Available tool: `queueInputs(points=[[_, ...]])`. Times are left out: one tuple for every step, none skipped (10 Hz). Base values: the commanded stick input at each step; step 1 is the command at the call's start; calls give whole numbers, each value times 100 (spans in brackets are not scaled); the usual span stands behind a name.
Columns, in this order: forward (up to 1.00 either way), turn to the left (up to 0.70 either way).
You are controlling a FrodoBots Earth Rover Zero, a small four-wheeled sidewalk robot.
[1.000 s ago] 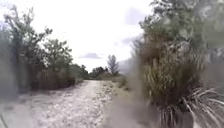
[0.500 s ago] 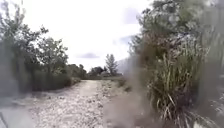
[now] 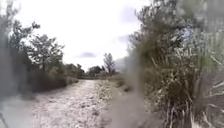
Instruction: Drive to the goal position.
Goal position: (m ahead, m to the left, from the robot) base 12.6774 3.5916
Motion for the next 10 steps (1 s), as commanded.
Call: queueInputs(points=[[69, 6], [69, 1], [69, 1], [69, 1], [69, 1], [69, 1], [69, 1], [69, 1], [69, 1], [69, 2]])
